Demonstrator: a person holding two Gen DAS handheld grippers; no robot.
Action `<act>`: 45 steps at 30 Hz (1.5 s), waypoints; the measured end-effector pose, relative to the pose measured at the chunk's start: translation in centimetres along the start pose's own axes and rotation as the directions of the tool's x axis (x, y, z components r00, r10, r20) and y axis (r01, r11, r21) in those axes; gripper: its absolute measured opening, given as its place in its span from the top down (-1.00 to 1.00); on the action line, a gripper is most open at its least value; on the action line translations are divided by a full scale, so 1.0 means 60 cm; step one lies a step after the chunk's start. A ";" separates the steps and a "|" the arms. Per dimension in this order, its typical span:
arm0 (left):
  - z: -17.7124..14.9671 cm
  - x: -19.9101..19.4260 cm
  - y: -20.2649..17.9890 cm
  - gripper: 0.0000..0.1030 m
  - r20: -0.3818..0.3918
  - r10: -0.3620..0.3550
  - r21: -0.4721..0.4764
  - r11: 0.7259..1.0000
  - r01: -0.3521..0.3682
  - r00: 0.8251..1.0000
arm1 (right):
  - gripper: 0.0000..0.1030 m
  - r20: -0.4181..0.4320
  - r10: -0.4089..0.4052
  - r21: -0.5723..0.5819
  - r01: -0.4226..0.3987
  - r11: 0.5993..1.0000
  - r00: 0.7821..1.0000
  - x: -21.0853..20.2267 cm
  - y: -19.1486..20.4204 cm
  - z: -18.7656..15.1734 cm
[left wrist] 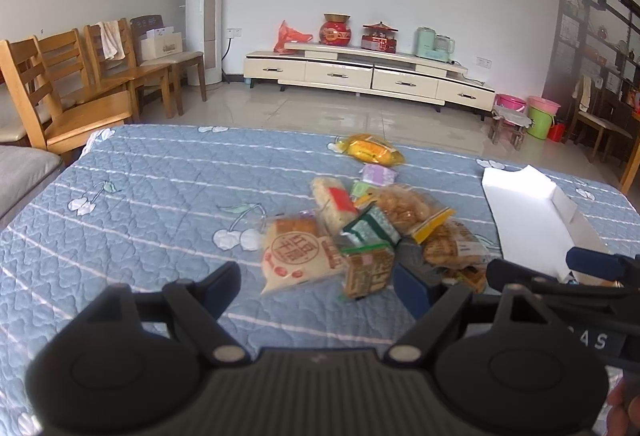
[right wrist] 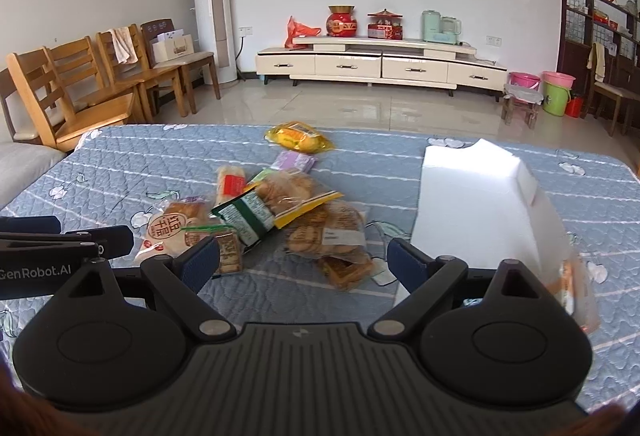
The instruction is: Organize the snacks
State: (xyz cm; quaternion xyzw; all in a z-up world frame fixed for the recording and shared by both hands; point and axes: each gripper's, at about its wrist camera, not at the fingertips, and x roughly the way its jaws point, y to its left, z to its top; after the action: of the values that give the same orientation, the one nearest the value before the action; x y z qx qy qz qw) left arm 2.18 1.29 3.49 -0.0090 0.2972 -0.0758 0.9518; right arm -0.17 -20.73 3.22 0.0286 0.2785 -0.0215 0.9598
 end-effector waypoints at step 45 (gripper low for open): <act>0.004 0.186 0.131 -0.29 -0.132 0.078 -0.066 0.994 -0.088 0.988 | -1.00 -0.089 0.218 -0.088 -0.226 0.970 0.972 0.121 0.080 -0.030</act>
State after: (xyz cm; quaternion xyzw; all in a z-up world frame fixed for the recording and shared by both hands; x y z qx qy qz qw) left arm 12.46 7.37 -3.13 -0.0256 0.3610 -0.0259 0.9319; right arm 5.28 -15.98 -2.01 0.0133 0.3118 0.1007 0.9447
